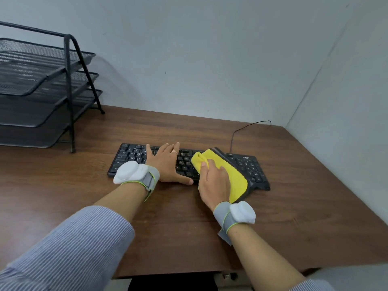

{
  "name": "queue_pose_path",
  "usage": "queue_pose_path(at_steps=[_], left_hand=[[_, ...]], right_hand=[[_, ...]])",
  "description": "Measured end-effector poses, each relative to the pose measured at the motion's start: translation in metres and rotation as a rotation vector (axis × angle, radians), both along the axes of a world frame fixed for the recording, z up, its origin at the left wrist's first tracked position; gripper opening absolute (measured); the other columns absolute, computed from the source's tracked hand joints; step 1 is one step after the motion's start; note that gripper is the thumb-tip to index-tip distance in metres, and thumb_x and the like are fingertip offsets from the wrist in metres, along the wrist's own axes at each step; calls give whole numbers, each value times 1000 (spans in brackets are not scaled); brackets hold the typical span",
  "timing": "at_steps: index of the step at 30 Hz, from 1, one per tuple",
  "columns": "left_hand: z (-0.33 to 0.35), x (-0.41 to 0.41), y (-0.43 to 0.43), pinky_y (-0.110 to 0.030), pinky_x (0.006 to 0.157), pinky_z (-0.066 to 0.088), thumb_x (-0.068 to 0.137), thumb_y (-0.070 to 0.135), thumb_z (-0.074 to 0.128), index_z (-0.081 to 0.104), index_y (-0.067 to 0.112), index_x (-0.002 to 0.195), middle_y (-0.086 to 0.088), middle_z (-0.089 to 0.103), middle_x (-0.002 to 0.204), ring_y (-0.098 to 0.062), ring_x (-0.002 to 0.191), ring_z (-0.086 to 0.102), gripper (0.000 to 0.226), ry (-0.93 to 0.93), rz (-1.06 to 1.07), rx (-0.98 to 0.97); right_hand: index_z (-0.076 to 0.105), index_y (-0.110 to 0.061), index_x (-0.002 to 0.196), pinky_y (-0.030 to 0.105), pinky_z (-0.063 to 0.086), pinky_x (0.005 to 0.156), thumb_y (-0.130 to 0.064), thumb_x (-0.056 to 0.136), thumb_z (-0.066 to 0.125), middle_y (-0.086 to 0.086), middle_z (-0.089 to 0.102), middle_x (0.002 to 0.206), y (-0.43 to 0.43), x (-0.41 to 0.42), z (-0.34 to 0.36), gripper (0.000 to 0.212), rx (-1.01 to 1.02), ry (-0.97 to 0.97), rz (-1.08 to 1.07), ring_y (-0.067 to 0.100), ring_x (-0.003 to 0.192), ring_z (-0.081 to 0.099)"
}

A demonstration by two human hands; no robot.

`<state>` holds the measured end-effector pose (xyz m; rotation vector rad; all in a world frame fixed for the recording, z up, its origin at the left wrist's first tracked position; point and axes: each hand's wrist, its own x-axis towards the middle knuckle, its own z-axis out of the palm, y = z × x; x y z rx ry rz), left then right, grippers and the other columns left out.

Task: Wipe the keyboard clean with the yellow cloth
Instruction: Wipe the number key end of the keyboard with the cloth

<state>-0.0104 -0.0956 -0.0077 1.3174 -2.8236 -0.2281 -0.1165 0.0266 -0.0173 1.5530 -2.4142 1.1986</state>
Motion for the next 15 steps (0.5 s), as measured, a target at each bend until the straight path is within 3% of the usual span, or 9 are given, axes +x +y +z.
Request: queue_pose_path(at_steps=[3,6,11,15], left_hand=[[1,9,-1,-65,108,-8,55,87,51,-6,16,149,2,7,158,-19,145,1,131,5,26,-16],[1,17,-1,-64,109,-6,57,87,50,-4,17,149,2,7,158,-20,145,1,128,24,69,-14],[-5,27,0,-63,110,-3,59,87,48,-1,18,150,0,7,158,-20,145,1,124,59,120,-17],[-9,36,1,-61,111,-3,60,87,45,4,20,150,1,6,158,-20,145,0,119,123,125,-69]], right_hand=[[41,-14,80,41,35,95,-25,99,28,-7,32,53,1,4,-4,25,2,-26,37,28,64,32],[39,-13,76,40,37,77,-25,99,29,-4,32,53,1,-4,-5,27,-33,-85,-39,33,63,40],[37,-16,77,43,32,103,-26,99,28,-8,35,58,-2,9,-4,26,3,-46,67,24,66,30],[39,-14,75,42,41,85,-23,98,30,-9,32,52,-4,0,-4,26,-70,-87,-30,20,54,32]])
